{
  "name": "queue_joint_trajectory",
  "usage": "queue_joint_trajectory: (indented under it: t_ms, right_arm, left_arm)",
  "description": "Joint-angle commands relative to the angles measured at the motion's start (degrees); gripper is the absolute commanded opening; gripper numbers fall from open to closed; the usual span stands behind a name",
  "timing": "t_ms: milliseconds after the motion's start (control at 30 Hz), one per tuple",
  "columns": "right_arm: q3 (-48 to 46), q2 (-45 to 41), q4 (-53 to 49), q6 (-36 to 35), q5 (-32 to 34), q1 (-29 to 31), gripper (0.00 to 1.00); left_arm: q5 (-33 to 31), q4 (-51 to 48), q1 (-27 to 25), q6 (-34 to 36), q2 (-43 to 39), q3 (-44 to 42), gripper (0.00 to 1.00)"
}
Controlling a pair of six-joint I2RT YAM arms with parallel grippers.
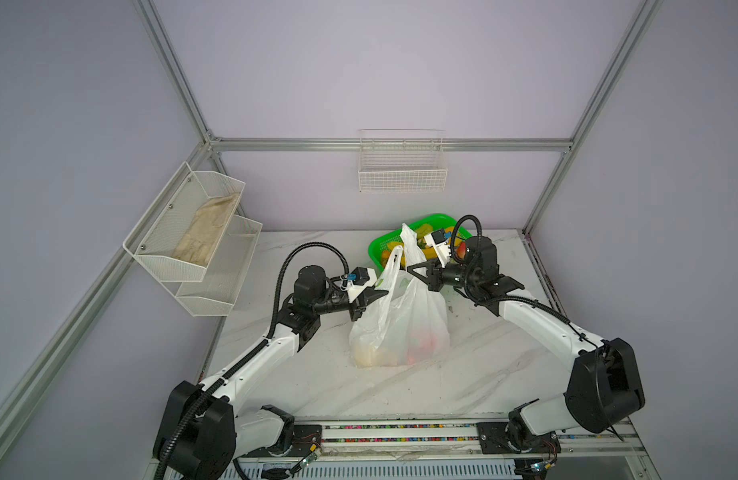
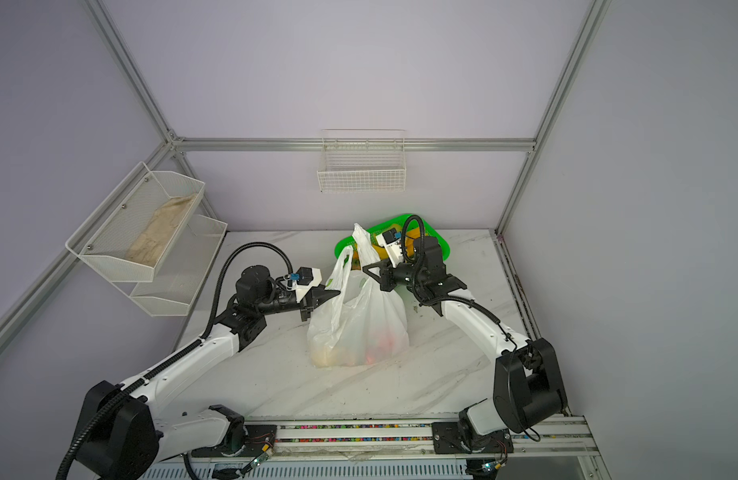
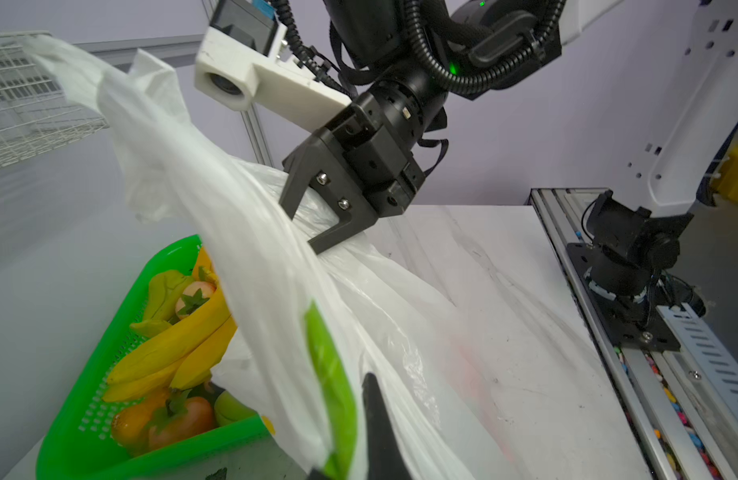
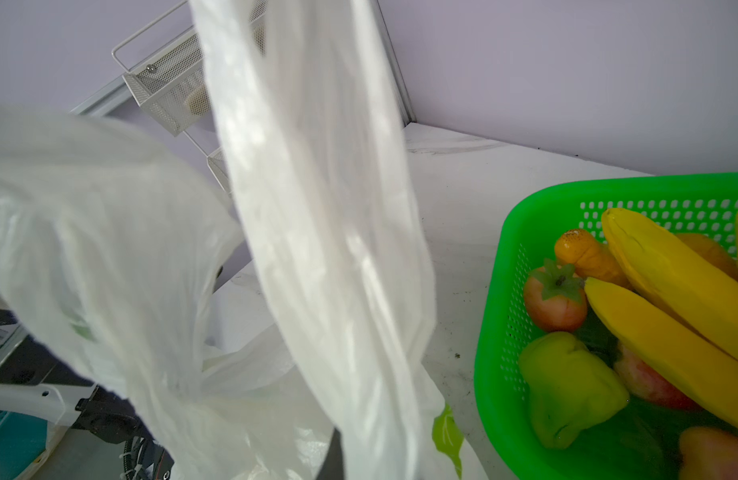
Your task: Place the fake fruits into the plastic bag and tie a complex knot
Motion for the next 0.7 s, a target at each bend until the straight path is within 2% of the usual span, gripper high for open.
queue_joint_trajectory:
  t_ms: [0, 367, 667]
  right_arm:
    - [2.0, 0.5, -2.3, -3.7, -1.3, -0.2, 0.0]
    - [2.4, -0.1, -6.6, -19.6, -6.6, -0.2, 0.0]
    - [3.4, 2.8, -4.7, -20.9, -10.3, -0.2, 0.04]
  left_arm:
    - [-2.3, -10.5, -1.5, 12.5, -0.4, 8.2, 0.04]
    - [-6.7, -32.7, -2.7, 24.9, 4.8, 22.9, 0.0]
    - [-6.1, -36.5, -3.0, 28.5, 7.3, 27.2, 0.0]
